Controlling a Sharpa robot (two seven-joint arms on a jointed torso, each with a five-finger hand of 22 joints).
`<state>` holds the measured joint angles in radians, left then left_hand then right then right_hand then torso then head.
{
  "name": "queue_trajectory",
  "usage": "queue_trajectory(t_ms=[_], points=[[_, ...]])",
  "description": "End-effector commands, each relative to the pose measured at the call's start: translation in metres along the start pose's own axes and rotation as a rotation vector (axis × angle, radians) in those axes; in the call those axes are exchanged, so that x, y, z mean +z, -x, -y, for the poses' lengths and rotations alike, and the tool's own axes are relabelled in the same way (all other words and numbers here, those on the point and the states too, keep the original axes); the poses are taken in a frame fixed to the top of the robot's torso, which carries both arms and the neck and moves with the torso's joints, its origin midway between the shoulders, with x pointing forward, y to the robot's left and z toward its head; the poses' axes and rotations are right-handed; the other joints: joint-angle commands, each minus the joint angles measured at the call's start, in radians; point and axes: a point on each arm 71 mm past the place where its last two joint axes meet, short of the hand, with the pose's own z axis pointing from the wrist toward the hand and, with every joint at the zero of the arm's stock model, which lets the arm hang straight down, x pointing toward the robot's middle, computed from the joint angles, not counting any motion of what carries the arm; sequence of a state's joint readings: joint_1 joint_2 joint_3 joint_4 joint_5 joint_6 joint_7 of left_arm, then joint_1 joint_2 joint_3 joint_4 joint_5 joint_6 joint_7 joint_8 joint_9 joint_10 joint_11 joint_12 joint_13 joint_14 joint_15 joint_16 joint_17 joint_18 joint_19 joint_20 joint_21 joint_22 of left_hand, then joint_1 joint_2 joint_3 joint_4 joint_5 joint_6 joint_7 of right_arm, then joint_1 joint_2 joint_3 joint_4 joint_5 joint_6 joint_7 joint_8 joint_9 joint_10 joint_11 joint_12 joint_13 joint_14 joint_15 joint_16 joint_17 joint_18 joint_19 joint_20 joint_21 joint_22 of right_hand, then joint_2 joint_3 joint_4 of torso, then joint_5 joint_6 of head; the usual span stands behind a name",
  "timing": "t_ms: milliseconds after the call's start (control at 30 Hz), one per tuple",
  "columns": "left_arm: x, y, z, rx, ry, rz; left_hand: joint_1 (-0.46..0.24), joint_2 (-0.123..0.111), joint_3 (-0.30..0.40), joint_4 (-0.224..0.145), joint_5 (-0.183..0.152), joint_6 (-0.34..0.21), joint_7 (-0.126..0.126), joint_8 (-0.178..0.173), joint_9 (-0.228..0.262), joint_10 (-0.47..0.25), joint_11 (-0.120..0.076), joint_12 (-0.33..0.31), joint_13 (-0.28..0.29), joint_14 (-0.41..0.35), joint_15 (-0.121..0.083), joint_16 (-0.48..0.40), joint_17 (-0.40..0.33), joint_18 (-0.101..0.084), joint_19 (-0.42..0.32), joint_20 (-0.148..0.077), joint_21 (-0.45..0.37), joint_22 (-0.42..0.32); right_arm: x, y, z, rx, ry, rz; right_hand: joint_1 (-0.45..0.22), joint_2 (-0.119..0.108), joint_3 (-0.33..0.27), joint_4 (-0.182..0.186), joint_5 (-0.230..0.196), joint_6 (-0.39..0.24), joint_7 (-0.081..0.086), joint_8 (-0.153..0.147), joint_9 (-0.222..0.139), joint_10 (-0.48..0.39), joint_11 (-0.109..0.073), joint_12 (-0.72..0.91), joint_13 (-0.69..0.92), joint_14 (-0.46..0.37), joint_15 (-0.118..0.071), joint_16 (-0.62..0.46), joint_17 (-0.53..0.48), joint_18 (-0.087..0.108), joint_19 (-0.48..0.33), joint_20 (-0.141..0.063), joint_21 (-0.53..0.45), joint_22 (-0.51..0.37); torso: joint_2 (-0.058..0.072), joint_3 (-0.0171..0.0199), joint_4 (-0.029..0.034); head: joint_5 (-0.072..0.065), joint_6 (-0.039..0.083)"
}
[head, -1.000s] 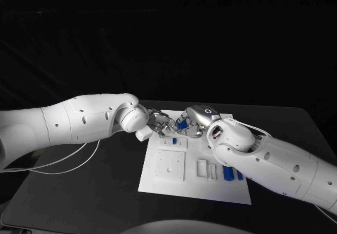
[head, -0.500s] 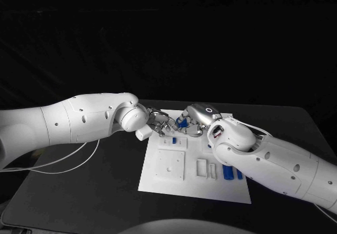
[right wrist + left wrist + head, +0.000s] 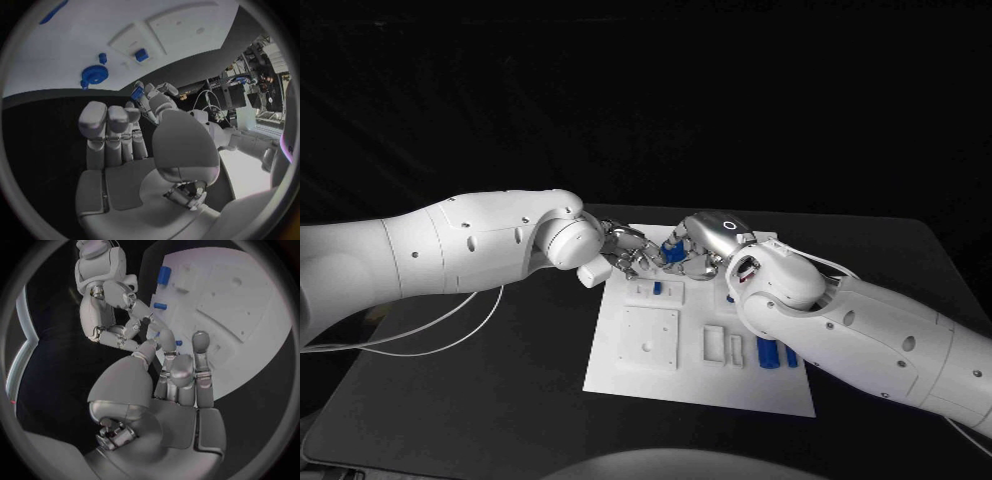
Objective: Assemble the parts on the task board
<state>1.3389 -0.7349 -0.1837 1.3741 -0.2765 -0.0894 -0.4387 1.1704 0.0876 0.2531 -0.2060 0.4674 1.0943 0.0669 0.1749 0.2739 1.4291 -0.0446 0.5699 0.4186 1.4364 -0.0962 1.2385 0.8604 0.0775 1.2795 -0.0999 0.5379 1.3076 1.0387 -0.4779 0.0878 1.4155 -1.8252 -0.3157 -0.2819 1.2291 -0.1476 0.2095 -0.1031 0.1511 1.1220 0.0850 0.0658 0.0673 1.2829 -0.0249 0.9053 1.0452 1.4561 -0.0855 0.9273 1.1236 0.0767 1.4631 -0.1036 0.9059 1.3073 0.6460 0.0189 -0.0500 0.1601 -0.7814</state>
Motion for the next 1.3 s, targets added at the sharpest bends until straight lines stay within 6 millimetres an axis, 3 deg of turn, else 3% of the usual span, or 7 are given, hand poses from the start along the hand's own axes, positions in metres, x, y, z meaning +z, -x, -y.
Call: queue_trajectory(t_ms=[33,300,800,1300], points=[[-0.0001,-0.0011,0.0019,-0.003,-0.013,-0.013,0.0,0.008,0.036,-0.028,0.007,0.04,-0.03,0.005,0.167,0.008,0.0,-0.006,0.0,0.005,0.0,-0.003,-0.002,-0.003,0.004,-0.004,0.005,0.017,-0.0002,-0.0019,-0.0013,-0.018,0.015,-0.014,0.009,0.002,-0.005,0.001,0.001,0.0,-0.003,-0.003,-0.001,0.003,0.005,-0.002,0.002,0.001,0.004,-0.002,0.001,-0.001,0.065,0.001,-0.004,0.11,0.0,0.0,0.0003,0.001,-0.001],[-0.0001,-0.0009,0.0019,-0.002,-0.013,-0.015,0.0,0.008,0.036,-0.028,0.007,0.04,-0.03,0.005,0.167,0.008,0.0,-0.006,0.0,0.005,0.0,-0.003,-0.002,-0.003,0.004,-0.004,0.005,0.017,-0.0005,-0.0045,-0.0019,-0.02,0.018,-0.023,0.015,0.009,0.002,-0.002,-0.003,0.013,-0.006,-0.003,-0.001,0.007,0.003,0.002,0.007,0.003,0.003,0.003,0.005,-0.003,0.066,0.0,0.004,0.112,0.0,0.0003,0.0006,0.001,-0.002],[0.0,-0.0017,0.0018,0.001,-0.012,-0.025,0.0,0.008,0.037,-0.029,0.009,0.04,-0.03,0.005,0.168,0.007,0.0,-0.006,0.0,0.005,0.0,-0.003,-0.002,-0.002,0.004,-0.004,0.005,0.017,-0.0005,-0.0056,-0.0004,-0.023,0.014,-0.011,0.003,0.027,0.175,-0.063,-0.059,0.057,-0.015,-0.003,0.0,0.014,-0.004,0.004,0.018,0.005,-0.001,0.01,0.015,-0.008,0.066,-0.004,0.012,0.113,0.0,0.0002,0.0002,0.0,-0.004],[0.0001,-0.0033,0.0022,-0.003,-0.011,-0.036,0.0,0.008,0.037,-0.029,0.009,0.04,-0.03,0.005,0.168,0.007,0.0,-0.006,0.0,0.005,0.0,-0.003,-0.002,-0.002,0.004,-0.004,0.005,0.017,0.0002,-0.0059,-0.0021,-0.022,0.02,-0.002,-0.008,0.029,0.192,-0.056,-0.07,0.069,-0.019,-0.003,0.0,0.018,-0.005,0.005,0.021,0.005,-0.002,0.013,0.019,-0.009,0.066,-0.005,0.016,0.114,0.0,-0.0004,0.0001,0.001,-0.004]])
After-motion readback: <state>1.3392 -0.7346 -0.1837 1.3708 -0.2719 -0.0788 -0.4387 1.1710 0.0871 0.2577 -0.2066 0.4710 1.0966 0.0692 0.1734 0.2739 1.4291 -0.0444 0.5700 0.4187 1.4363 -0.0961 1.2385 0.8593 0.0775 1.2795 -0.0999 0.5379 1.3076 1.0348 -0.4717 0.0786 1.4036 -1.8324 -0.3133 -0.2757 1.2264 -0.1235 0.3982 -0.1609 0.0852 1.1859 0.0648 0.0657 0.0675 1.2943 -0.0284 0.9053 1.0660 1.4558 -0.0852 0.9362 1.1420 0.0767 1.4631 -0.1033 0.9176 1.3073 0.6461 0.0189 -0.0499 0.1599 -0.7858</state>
